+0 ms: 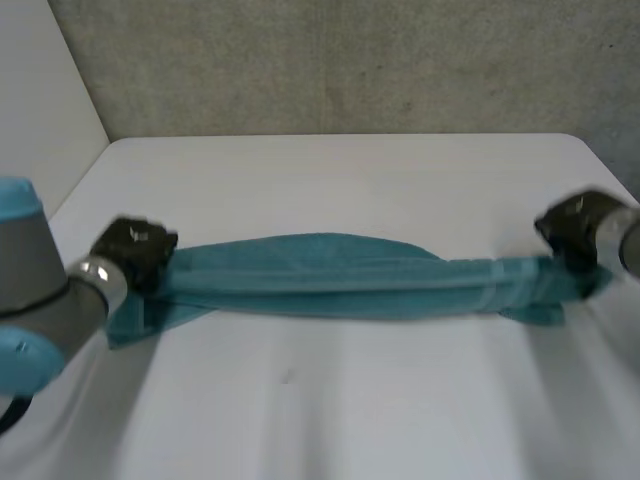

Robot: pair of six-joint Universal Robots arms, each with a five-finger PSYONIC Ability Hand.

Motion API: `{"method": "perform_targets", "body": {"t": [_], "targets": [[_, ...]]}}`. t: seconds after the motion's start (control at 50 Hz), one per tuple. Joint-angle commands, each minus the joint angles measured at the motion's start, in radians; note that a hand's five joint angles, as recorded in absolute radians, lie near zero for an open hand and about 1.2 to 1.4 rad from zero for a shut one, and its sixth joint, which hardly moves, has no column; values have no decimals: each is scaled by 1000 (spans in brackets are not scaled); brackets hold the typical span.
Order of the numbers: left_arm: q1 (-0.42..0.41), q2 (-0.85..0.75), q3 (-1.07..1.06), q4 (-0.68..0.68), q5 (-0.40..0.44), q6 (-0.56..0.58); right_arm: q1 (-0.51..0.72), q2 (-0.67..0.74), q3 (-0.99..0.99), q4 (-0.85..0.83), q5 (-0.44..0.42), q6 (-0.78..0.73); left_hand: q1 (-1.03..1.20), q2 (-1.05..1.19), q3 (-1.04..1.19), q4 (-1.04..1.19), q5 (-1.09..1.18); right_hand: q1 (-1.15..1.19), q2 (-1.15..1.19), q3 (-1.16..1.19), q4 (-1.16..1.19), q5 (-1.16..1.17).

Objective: Fold the laundry

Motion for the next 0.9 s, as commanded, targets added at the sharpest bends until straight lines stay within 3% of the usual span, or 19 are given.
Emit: {"method": "perform_targets", "body": {"t": [0.02,0.06,0.08,0.18,0.3,0.38,0.5,0.52,0.58,0.76,0.9], "targets": [[-19,-49,455,116,-38,31,72,40,-545,-236,114,148,274,197,202,200,251,443,218,214,204,242],[-25,-44,489,155,-38,18,75,38,-643,-359,115,183,274,197,202,200,251,443,218,214,204,242],[-48,-5,544,286,-36,-33,76,30,-648,-401,115,191,274,197,202,200,251,443,218,214,204,242],[-42,100,539,509,-35,-146,106,-85,-530,-581,112,211,274,197,202,200,251,443,218,214,204,242],[-29,155,360,488,-27,-216,118,-313,-91,-786,63,211,274,197,202,200,251,443,218,214,204,242],[-22,181,191,456,-15,-236,115,-335,109,-787,6,213,274,197,202,200,251,443,218,214,204,242],[-9,229,-83,446,91,-235,115,-361,313,-755,-17,210,274,197,202,200,251,443,218,214,204,242],[-6,229,-116,448,106,-233,115,-361,423,-748,-23,210,274,197,202,200,251,443,218,214,204,242],[14,217,-242,450,160,-232,104,-356,497,-750,-30,211,274,197,202,200,251,443,218,214,204,242],[43,60,-284,437,165,-230,0,-292,645,-751,-106,240,251,174,179,177,228,443,218,214,204,242],[59,16,-268,445,168,-230,-89,-290,626,-750,-118,297,-207,-284,-279,-281,-230,443,218,214,204,242]]}}
